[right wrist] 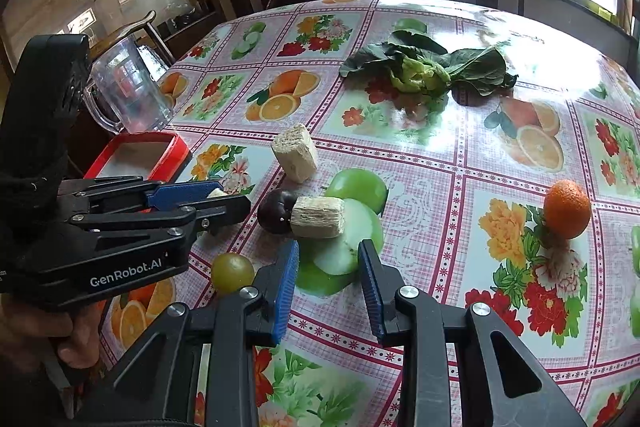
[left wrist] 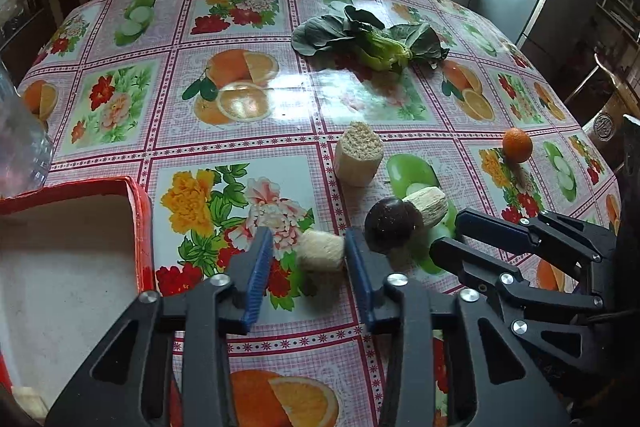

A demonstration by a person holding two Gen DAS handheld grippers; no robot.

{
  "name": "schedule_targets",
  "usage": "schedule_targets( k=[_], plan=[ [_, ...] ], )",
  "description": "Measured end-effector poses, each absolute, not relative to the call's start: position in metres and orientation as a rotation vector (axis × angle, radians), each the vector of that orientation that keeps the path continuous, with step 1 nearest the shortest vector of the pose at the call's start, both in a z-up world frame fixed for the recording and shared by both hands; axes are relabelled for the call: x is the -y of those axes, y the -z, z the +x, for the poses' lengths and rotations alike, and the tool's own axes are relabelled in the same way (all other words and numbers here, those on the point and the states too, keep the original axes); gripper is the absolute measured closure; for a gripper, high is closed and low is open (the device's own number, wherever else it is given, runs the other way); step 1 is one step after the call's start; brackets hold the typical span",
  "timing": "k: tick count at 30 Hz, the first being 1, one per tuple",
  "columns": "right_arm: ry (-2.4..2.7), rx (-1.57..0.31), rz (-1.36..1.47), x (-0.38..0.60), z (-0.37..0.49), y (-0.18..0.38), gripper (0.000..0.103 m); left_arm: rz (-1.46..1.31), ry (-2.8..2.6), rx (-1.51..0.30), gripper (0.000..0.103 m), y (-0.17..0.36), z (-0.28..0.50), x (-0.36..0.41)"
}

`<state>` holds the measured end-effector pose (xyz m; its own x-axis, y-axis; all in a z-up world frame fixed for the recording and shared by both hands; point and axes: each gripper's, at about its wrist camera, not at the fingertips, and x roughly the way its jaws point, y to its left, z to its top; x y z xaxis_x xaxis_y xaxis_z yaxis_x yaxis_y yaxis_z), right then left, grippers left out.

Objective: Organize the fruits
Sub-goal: 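Withdraw both grippers from the tray and reach toward the cream blocks on the table, then close the right gripper on a cream block while the left gripper closes on another, then carry both cream blocks in the grippers over the tray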

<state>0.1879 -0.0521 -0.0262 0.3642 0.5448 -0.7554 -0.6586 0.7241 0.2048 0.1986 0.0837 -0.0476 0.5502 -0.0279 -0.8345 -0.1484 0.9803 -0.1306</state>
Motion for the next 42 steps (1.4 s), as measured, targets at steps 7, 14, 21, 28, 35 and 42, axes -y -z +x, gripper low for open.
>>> schedule_targets(
  k=[7,14,21,28,35,42],
  plan=[
    [-0.778,-0.901,-0.139,0.042,0.195,0.028,0.072,-0.228,-0.050,-0.978,0.082,0.044,0.185,-0.092],
    [-0.784,-0.890,-0.153,0.032,0.194,0.027,0.073,-0.251,-0.029,-0.968,0.082,0.041,0.168,-0.090],
    [-0.771,-0.896,-0.161,0.039,0.183,0.024,0.078,-0.266,-0.023,-0.953,0.082,0.033,0.148,-0.090],
    [-0.783,-0.869,-0.145,0.056,0.154,0.010,0.079,-0.267,-0.028,-0.921,0.082,0.021,0.126,-0.092],
    [-0.802,-0.846,-0.123,0.064,0.127,-0.008,0.079,-0.274,-0.045,-0.894,0.082,0.011,0.102,-0.096],
    [-0.831,-0.825,-0.115,0.062,0.099,-0.021,0.079,-0.285,-0.064,-0.872,0.082,0.005,0.075,-0.101]
  ],
)
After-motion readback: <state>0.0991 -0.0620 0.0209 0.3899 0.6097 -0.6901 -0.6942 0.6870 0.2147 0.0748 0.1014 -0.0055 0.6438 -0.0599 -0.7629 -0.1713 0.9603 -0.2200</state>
